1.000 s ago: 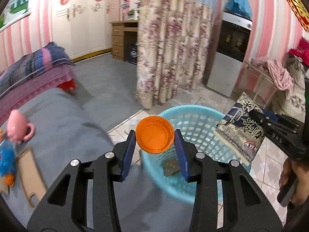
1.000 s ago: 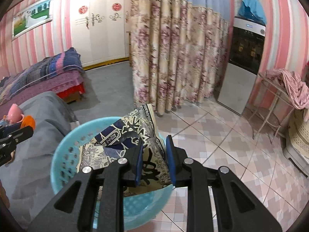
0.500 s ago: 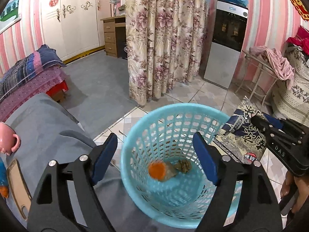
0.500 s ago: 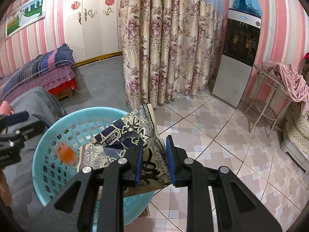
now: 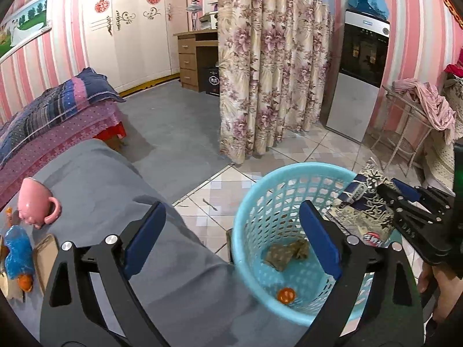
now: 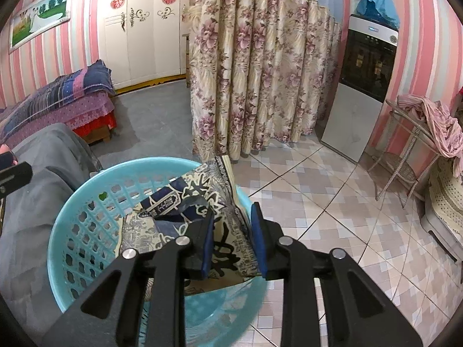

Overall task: Collect trash
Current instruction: 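Carry cap and wrapper to the blue basket and release both, then return both tools to the table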

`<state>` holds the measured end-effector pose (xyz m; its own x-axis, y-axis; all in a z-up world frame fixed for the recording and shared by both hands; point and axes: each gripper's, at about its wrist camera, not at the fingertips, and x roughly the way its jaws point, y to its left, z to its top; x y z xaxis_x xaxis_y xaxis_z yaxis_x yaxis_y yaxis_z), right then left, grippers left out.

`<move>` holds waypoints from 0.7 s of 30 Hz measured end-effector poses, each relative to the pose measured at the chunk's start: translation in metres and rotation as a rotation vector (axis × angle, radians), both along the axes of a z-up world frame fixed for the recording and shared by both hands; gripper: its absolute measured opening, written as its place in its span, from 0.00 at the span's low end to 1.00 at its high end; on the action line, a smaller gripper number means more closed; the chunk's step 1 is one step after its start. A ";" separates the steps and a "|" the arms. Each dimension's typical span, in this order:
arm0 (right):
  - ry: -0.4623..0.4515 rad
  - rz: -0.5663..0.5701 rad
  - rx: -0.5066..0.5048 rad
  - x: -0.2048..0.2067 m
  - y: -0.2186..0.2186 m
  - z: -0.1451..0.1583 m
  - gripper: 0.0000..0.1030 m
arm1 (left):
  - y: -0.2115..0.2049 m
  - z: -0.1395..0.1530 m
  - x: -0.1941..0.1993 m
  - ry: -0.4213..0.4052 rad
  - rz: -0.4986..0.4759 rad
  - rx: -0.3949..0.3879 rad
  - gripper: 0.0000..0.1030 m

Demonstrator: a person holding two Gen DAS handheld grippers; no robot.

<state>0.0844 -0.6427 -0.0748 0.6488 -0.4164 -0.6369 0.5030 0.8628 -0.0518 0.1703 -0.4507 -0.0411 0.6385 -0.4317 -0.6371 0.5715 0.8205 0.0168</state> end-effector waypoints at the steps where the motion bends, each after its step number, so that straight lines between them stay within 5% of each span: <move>1: 0.009 0.004 -0.001 0.004 0.003 -0.001 0.39 | 0.001 0.000 0.000 -0.002 0.005 0.001 0.88; 5: 0.037 0.030 0.009 0.013 0.013 -0.007 0.65 | 0.011 0.005 -0.001 -0.009 0.024 -0.003 0.88; 14: 0.032 0.054 0.012 0.013 0.031 -0.009 0.76 | 0.042 0.019 -0.005 -0.024 0.077 -0.027 0.88; 21: -0.057 0.098 -0.022 0.011 0.061 0.023 0.86 | 0.087 0.039 -0.015 -0.070 0.147 -0.048 0.92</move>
